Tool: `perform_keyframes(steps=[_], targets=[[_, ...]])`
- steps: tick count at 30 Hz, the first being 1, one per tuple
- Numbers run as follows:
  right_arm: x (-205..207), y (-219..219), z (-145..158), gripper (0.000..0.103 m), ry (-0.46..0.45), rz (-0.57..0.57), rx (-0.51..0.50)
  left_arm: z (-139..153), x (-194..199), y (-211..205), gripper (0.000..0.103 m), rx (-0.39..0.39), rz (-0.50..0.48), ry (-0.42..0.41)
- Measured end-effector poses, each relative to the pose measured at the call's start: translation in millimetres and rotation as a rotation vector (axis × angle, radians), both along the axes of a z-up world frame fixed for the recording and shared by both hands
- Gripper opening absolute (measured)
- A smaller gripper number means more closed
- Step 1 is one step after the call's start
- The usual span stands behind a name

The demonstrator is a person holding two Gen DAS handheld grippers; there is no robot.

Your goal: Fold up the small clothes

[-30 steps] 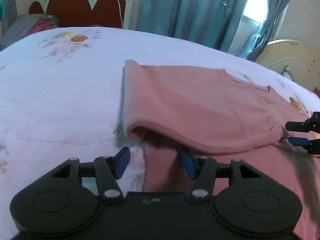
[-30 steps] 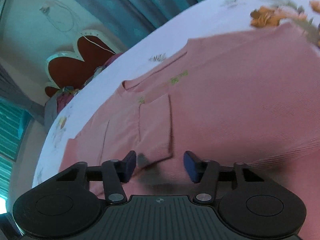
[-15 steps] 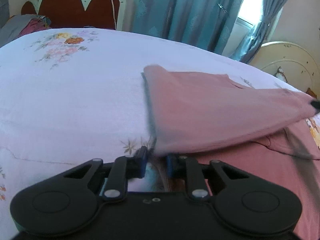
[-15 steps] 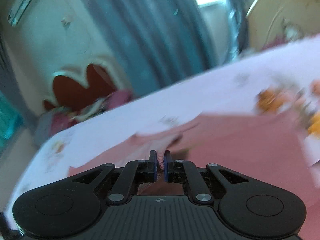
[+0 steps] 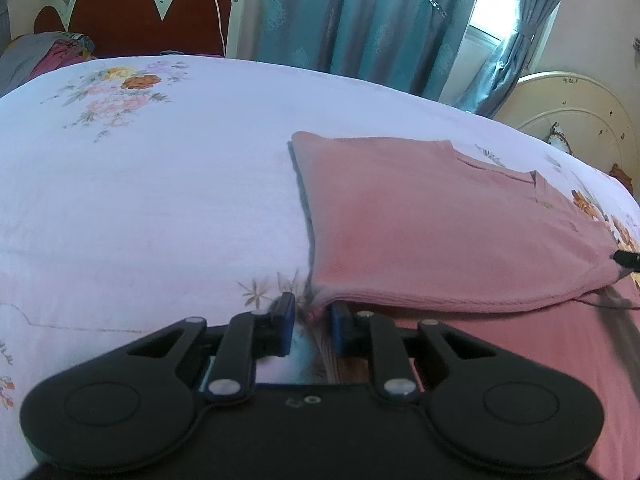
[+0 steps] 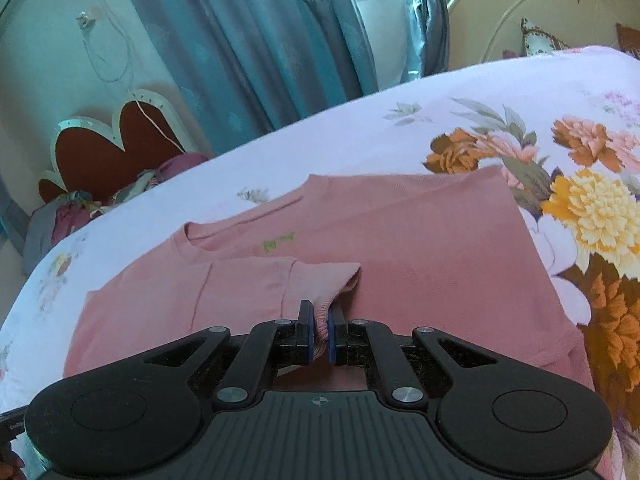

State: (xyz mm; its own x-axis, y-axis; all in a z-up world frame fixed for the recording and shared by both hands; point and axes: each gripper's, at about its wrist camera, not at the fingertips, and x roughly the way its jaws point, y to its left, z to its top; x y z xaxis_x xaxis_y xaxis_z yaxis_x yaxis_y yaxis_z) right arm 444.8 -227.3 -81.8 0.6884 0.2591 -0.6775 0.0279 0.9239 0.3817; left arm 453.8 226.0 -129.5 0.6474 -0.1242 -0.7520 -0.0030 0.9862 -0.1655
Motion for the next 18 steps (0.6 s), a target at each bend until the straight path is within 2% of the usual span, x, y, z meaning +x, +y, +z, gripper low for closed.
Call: perform_keyframes(steps=[6, 8, 10, 12, 15, 17, 18], targets=[[-3, 3, -17, 0.006, 0.055, 0.022, 0.019, -1, 0, -1, 0.019, 0.017, -0.013, -0.004], [-7, 1, -19, 0.006, 0.064, 0.031, 0.026, 0, 0, -1, 0.022, 0.022, -0.030, -0.003], [-10, 0, -20, 0.006, 0.077, 0.046, 0.012, 3, -2, 2, 0.032, 0.006, -0.059, 0.007], [-17, -6, -9, 0.006, 0.044, 0.025, -0.021, 13, -12, 6, 0.032, 0.021, -0.058, 0.000], [-22, -8, 9, 0.006, -0.037, 0.037, -0.060, 38, -25, 6, 0.030, -0.004, -0.031, -0.086], [-14, 0, 10, 0.006, -0.041, 0.061, -0.066, 42, -17, -9, 0.030, -0.026, -0.054, -0.098], [-8, 6, 5, 0.006, -0.020, 0.075, -0.057, 36, -9, -21, 0.030, -0.022, -0.078, -0.077]])
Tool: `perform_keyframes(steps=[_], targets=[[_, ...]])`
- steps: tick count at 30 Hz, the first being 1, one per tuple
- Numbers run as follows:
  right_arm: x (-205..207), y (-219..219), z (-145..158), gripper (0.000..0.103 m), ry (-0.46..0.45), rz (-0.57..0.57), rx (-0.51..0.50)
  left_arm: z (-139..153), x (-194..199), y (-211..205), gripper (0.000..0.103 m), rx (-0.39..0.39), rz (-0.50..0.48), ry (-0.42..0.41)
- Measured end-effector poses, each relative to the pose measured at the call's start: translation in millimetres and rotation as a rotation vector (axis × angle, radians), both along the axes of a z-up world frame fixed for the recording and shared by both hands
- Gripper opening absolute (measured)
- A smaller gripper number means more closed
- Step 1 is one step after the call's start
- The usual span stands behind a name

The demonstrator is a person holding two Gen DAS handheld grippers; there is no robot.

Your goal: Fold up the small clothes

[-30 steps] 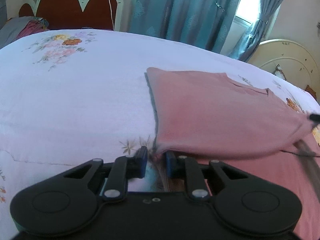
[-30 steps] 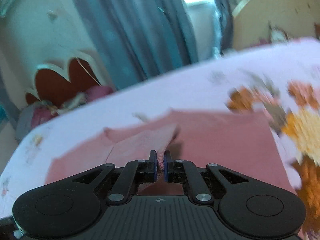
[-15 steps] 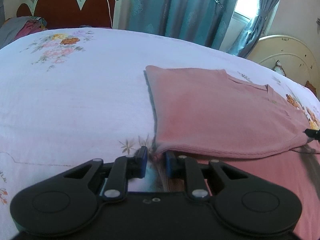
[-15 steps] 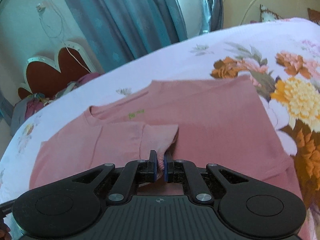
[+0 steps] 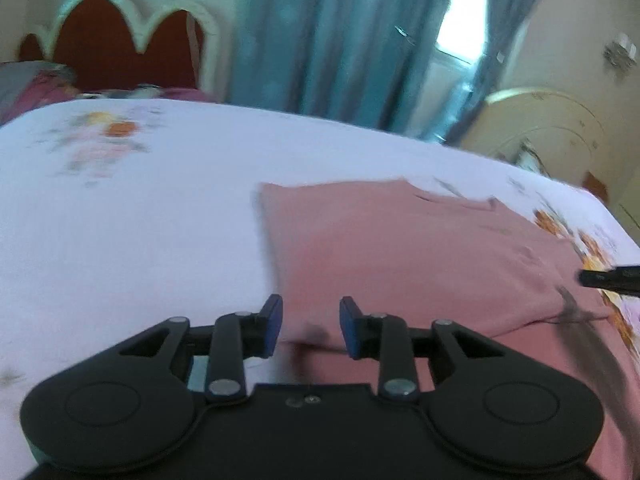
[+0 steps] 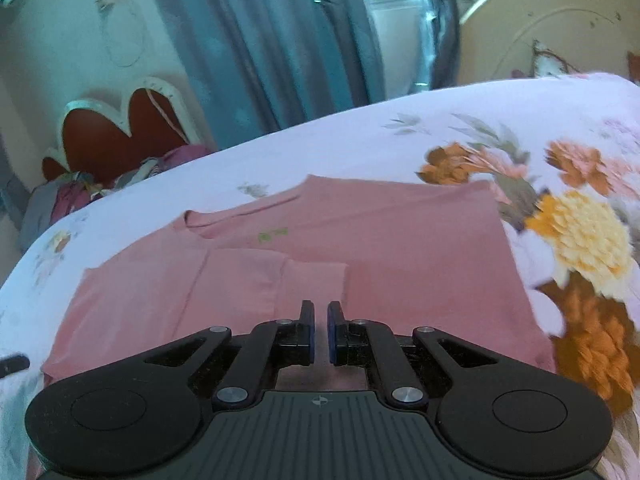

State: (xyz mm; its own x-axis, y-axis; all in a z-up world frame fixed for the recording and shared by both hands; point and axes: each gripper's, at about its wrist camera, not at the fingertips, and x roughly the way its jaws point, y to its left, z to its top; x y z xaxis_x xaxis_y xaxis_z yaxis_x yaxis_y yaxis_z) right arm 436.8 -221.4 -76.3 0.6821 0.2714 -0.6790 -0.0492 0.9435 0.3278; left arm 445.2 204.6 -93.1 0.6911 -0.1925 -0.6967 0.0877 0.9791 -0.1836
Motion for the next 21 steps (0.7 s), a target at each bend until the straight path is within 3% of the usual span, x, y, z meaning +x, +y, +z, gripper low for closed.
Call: perform_keyframes(steps=[3, 6, 7, 8, 9, 13, 16, 18, 21], targets=[[13, 17, -22, 0.006, 0.099, 0.017, -0.066, -27, 18, -23, 0.031, 0.050, -0.042, 0.092], [14, 18, -20, 0.006, 0.113, 0.032, -0.089, -27, 22, -22, 0.035, 0.043, -0.059, 0.101], [15, 17, -14, 0.006, 0.086, 0.038, -0.091, -24, 28, -20, 0.045, 0.024, -0.064, 0.104], [18, 16, -10, 0.006, 0.060, 0.042, -0.091, -22, 35, -20, 0.062, 0.010, -0.063, 0.093], [26, 16, -8, 0.006, 0.045, 0.041, -0.089, -21, 46, -22, 0.068, 0.005, -0.064, 0.075], [73, 24, -9, 0.006, 0.012, 0.062, -0.120, -23, 107, -32, 0.067, 0.026, -0.084, 0.041], [106, 19, -23, 0.006, 0.047, 0.065, -0.129, -36, 149, -26, 0.066, 0.026, -0.078, 0.054], [120, 3, -36, 0.006, 0.096, 0.001, -0.215, -40, 161, -17, 0.066, 0.013, -0.093, 0.045], [117, -14, -29, 0.006, 0.089, -0.068, -0.185, -29, 155, -20, 0.068, 0.017, -0.070, 0.049]])
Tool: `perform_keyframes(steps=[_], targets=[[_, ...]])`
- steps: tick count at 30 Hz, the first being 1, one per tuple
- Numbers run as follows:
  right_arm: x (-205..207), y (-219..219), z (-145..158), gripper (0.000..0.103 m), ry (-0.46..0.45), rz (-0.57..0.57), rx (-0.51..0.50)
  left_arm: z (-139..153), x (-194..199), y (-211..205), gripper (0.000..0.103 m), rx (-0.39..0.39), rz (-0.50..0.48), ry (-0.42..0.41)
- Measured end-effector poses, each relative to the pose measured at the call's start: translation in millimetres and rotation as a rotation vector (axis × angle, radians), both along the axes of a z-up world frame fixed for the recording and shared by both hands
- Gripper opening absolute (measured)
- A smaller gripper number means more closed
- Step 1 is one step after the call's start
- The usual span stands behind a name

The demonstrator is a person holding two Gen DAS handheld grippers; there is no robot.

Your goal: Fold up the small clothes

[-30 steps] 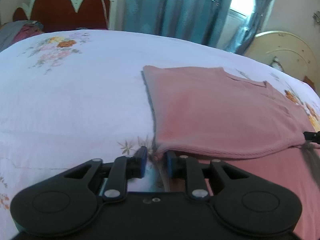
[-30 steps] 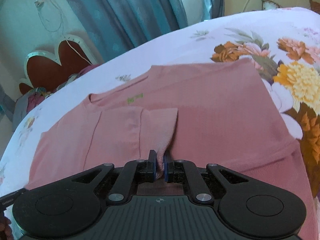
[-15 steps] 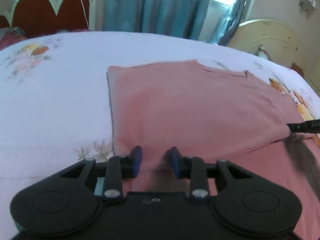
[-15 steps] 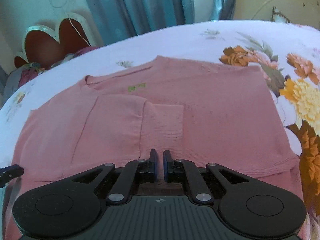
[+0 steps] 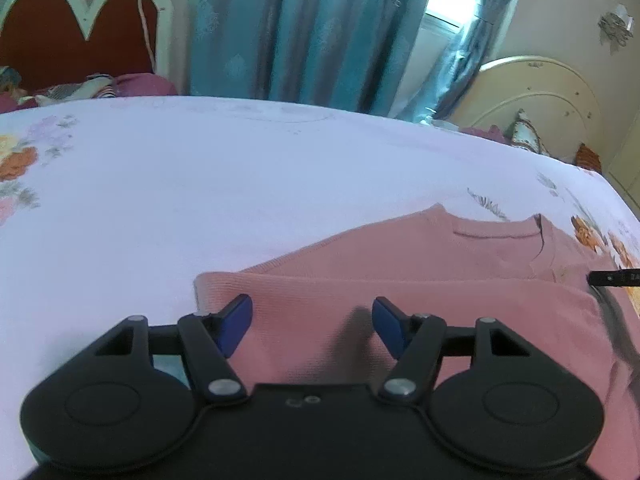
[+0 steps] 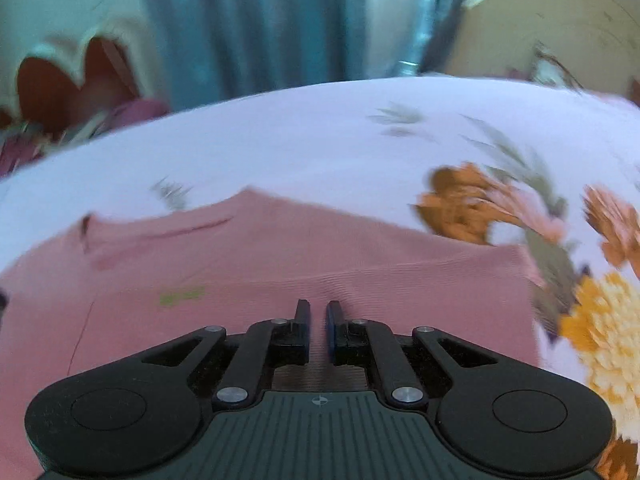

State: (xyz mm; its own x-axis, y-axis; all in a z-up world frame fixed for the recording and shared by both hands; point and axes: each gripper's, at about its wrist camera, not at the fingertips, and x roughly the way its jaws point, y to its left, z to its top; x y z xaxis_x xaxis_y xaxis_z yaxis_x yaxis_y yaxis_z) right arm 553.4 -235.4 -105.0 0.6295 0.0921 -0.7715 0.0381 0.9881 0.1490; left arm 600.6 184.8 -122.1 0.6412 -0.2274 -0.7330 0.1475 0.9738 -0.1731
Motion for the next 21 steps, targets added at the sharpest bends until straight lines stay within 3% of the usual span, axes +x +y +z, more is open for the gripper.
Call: perform_keyframes(steps=[1, 5, 10, 11, 12, 14, 15, 17, 19, 21], targets=[[-6, 5, 6, 0.006, -0.029, 0.014, 0.000, 4, -5, -7, 0.072, 0.006, -0.001, -0.017], [-21, 65, 16, 0.006, -0.083, 0.193, 0.051, 10, -22, -55, 0.072, -0.005, -0.072, -0.043], [-26, 127, -1, 0.009, -0.059, 0.338, 0.023, 4, -40, -103, 0.072, 0.009, -0.130, -0.049], [-26, 128, -5, 0.020, -0.057, 0.335, 0.003, -2, -43, -105, 0.072, 0.029, -0.131, -0.040], [-27, 123, -7, 0.021, -0.066, 0.333, 0.002, -6, -46, -103, 0.072, 0.056, -0.127, -0.035], [-30, 104, -6, 0.021, -0.081, 0.298, 0.001, -7, -54, -86, 0.073, 0.067, -0.103, -0.048], [-31, 91, -6, 0.021, -0.077, 0.224, -0.060, -6, -57, -74, 0.073, 0.072, -0.083, -0.049], [-34, 63, -4, 0.021, -0.072, 0.165, -0.042, -6, -66, -55, 0.071, 0.122, -0.045, -0.048], [-36, 54, 3, 0.027, -0.047, 0.146, -0.034, -1, -73, -42, 0.071, 0.096, -0.021, -0.038], [-46, 61, 14, 0.027, -0.085, 0.177, -0.018, 9, -82, -43, 0.071, 0.041, 0.002, -0.049]])
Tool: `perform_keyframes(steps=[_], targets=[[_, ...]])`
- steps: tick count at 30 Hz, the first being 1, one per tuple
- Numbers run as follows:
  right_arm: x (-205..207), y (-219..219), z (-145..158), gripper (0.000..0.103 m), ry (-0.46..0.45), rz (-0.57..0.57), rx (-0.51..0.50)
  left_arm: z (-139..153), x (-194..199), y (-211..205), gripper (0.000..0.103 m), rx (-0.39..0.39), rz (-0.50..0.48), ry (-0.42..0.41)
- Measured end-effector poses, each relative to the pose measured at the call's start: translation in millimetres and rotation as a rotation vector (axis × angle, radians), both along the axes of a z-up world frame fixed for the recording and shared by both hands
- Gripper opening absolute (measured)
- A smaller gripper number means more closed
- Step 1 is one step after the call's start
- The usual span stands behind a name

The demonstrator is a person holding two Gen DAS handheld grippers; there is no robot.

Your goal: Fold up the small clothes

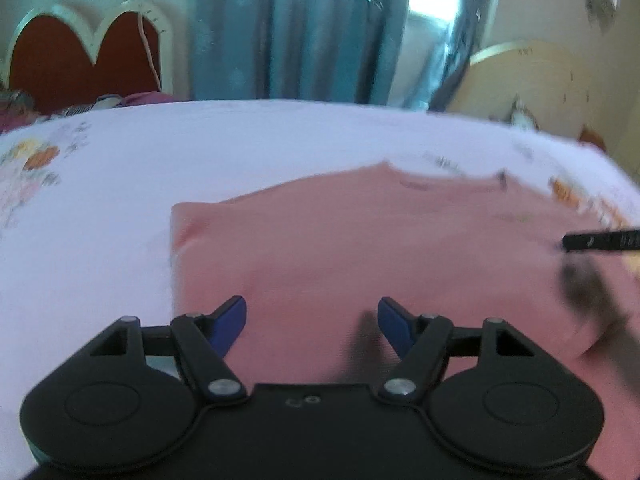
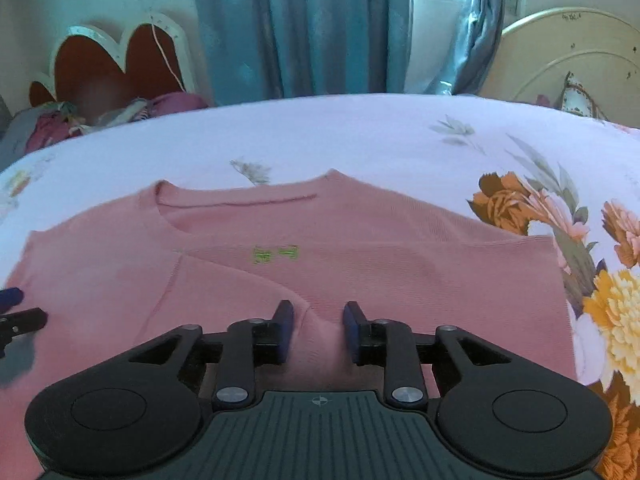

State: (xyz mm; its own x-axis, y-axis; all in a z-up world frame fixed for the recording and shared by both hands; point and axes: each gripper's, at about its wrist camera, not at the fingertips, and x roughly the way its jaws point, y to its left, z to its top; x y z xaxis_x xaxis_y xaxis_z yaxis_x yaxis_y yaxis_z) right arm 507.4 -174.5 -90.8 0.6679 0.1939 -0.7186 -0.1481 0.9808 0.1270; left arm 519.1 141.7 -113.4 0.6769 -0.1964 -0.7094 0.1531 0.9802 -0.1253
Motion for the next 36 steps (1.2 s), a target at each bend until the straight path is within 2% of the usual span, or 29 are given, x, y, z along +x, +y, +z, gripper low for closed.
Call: perform_keyframes(steps=[2, 3, 4, 5, 9, 11, 12, 16, 18, 21, 23, 26, 28, 36], targets=[[-12, 17, 9, 0.030, -0.027, 0.057, 0.029, 6, -10, -17, 0.071, -0.014, -0.023, -0.021], [-18, 29, 11, 0.045, -0.027, 0.079, 0.034, 7, -13, -27, 0.071, -0.012, -0.042, -0.021], [-24, 40, 11, 0.053, -0.032, 0.105, 0.035, 7, -18, -35, 0.071, -0.014, -0.057, -0.014], [-28, 49, 10, 0.056, -0.031, 0.126, 0.032, 6, -19, -43, 0.071, -0.013, -0.070, -0.010], [-39, 58, -5, 0.055, 0.016, 0.145, -0.022, -4, -26, -51, 0.071, 0.013, -0.075, 0.030], [-47, 42, -11, 0.053, 0.049, 0.097, -0.034, -7, -35, -43, 0.071, 0.034, -0.064, 0.040], [-54, 31, -12, 0.049, 0.047, 0.070, -0.021, -7, -39, -37, 0.071, 0.042, -0.058, 0.040], [-73, 2, -4, 0.048, 0.026, -0.039, 0.010, -5, -60, -13, 0.071, 0.058, -0.030, 0.040], [-78, -3, -2, 0.043, 0.020, -0.061, 0.033, -4, -64, -10, 0.071, 0.057, -0.019, 0.042], [-71, -3, -9, 0.038, 0.067, -0.061, 0.023, -5, -60, -14, 0.071, 0.059, -0.015, 0.046], [-71, 0, -5, 0.038, 0.069, -0.059, 0.004, -3, -61, -16, 0.071, 0.067, -0.015, 0.050], [-78, 0, 3, 0.036, 0.021, -0.068, 0.017, -5, -62, -16, 0.071, 0.076, -0.026, 0.046], [-77, -1, -7, 0.036, 0.070, -0.081, 0.005, -6, -65, -14, 0.071, 0.077, -0.029, 0.041], [-76, 1, -10, 0.037, 0.061, -0.091, 0.001, -7, -69, -13, 0.072, 0.078, -0.035, 0.033]])
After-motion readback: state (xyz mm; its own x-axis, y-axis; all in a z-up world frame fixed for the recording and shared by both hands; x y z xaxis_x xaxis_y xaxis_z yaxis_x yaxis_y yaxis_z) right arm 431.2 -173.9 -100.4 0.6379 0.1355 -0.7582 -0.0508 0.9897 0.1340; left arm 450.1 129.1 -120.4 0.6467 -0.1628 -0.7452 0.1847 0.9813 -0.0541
